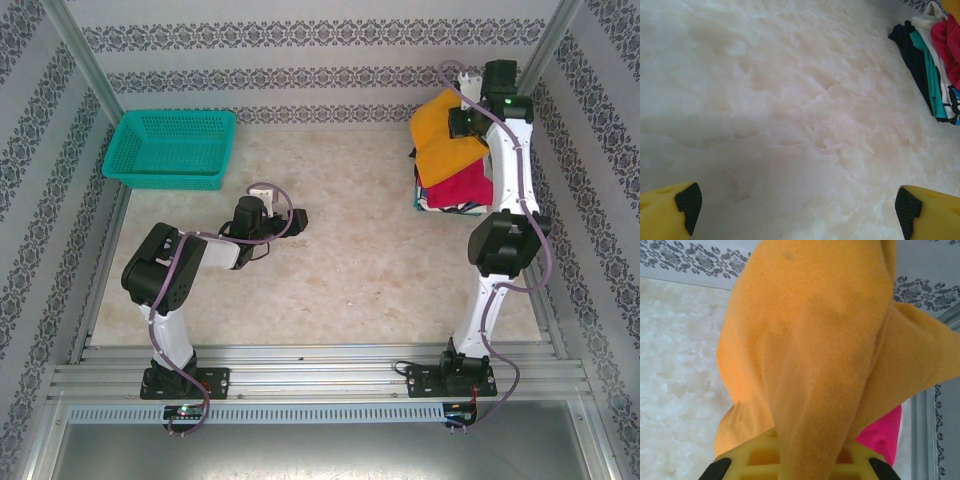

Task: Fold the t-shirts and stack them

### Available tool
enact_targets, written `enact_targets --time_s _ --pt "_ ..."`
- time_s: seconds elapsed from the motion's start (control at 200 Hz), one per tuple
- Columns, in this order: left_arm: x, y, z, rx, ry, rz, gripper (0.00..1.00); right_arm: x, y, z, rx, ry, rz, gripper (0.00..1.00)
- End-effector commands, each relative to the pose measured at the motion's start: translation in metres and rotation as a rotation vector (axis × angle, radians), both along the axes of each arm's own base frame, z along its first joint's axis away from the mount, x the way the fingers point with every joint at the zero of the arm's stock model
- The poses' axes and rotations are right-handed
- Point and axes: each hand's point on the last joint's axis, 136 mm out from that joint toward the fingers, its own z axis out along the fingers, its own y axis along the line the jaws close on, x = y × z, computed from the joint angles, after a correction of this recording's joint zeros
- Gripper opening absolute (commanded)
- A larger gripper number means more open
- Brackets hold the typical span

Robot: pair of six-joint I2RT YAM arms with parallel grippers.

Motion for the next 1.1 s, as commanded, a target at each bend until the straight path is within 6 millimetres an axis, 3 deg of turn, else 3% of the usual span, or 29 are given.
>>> enact_targets --time_s 0.0,0.32,0.899,0.969,1.009,1.054,1.094 --pt "0.008 -0.012 0.014 -0.043 -0.041 -0.02 1.0 0.003 -0.009 -0.014 0.0 0.025 -0.01 0.0" --pt "0.008 -0.016 0.012 -0.056 -0.036 -0.033 1.0 0.0 -0.027 -0.048 -0.019 0.12 -0.048 0.0" --pt "0.008 -0.016 0.006 -0.069 -0.03 -0.033 1.0 -0.005 -0.08 -0.095 -0.207 0.264 -0.185 0.01" --pt "0.008 -0.016 0.005 -0.07 -0.027 -0.034 1.0 -0.002 -0.082 -0.099 -0.208 0.262 -0.184 0.15" --pt "0.008 -0.016 0.005 -0.071 -0.028 -0.034 1.0 0.0 -0.082 -0.098 -0.211 0.251 -0.182 0.32" --pt "0.008 -0.016 0.005 -0.072 -0.029 -0.036 1.0 0.001 -0.083 -0.093 -0.217 0.231 -0.19 0.63" --pt "0.008 -0.016 0.006 -0.072 -0.03 -0.035 1.0 0.001 -0.083 -0.086 -0.218 0.209 -0.2 0.78"
